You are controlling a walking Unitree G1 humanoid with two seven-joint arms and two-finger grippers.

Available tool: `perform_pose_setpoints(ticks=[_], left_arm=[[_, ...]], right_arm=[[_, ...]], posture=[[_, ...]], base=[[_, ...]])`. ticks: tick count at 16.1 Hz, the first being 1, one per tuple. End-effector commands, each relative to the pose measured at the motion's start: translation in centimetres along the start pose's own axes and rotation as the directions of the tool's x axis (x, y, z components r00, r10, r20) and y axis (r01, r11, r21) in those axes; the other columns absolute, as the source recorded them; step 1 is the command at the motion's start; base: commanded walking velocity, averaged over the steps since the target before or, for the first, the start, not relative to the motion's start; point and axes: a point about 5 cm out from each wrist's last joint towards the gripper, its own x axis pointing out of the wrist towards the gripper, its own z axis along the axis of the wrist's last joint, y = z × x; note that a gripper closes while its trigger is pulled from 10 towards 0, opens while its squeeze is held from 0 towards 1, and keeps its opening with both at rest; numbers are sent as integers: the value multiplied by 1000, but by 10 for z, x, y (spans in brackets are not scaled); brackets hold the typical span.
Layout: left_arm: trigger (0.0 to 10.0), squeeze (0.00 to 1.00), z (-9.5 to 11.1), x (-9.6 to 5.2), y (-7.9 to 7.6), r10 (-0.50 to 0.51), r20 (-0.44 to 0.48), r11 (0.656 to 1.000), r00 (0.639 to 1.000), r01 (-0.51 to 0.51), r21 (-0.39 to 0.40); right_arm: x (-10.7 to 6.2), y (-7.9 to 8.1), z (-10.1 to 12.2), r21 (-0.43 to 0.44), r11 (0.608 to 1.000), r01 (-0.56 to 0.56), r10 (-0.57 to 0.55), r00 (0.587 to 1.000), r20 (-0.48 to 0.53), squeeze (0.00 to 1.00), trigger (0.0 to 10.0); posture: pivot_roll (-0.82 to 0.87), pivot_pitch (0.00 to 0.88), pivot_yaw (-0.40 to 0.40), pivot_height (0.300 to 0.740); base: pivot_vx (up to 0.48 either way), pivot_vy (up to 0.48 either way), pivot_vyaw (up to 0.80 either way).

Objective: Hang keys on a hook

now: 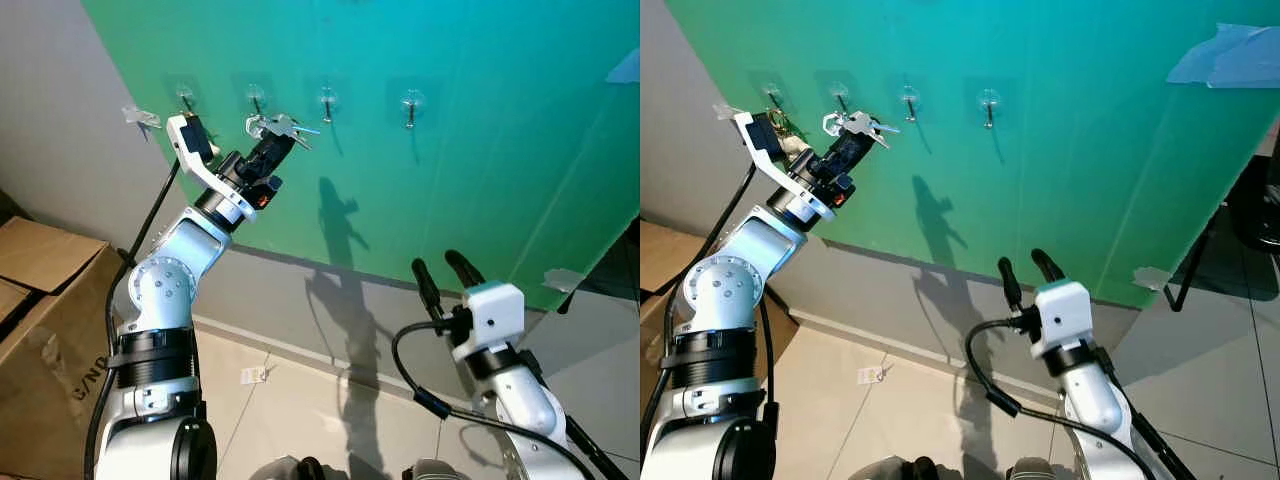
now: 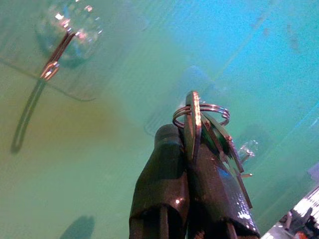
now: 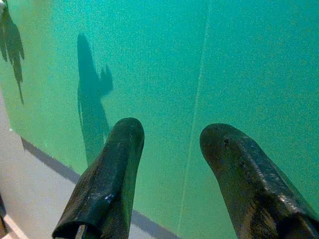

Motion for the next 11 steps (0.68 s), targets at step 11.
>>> perform_pose_setpoints(ticks=[11], left_arm=[[10000, 0, 33, 2, 27, 84, 56, 996, 995, -85, 21]], right_arm=[[-28, 2, -10, 7, 1000, -12, 12, 997, -78, 0, 10000]], posture=[[-272, 102, 177, 736]], base=[[0, 0, 0]])
